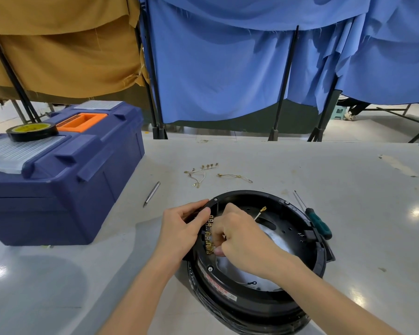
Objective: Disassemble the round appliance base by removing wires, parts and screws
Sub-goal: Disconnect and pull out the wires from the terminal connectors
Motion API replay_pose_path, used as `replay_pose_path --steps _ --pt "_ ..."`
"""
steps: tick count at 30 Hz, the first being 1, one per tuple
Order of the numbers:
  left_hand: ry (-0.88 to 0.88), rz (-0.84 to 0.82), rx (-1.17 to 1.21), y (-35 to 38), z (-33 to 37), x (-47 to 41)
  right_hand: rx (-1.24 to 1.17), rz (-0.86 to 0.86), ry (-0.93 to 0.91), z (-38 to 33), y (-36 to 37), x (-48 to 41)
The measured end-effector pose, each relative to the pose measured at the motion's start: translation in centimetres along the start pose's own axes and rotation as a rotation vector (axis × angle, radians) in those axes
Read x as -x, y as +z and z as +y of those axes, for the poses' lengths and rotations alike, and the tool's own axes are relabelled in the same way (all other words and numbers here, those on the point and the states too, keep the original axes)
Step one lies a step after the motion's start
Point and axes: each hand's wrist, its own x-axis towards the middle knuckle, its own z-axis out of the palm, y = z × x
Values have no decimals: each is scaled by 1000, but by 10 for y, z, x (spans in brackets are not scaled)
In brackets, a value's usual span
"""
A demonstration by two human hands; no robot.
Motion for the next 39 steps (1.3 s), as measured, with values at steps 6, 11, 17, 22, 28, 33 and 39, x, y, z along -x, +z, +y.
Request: replay_pose_path --steps 6,11,17,22,28,33,39 --pt "21 0 -11 -1 0 0 -2 15 16 -1 -2 1" --pt "4 -7 -1 -1 0 1 -56 -59 54 7 -18 8" --pt "-18 -13 -16 -2 0 1 -123 120 87 16 -25 14" --pt "9 -33 -37 -1 8 5 -235 267 50 16 -25 12" --pt "231 -49 -171 0 34 8 -249 357 -35 12 -31 6" --pt "171 -120 39 10 50 5 -311 458 -62 6 -40 1" --pt "127 -77 199 22 63 -4 -452 412 -56 7 -55 -7"
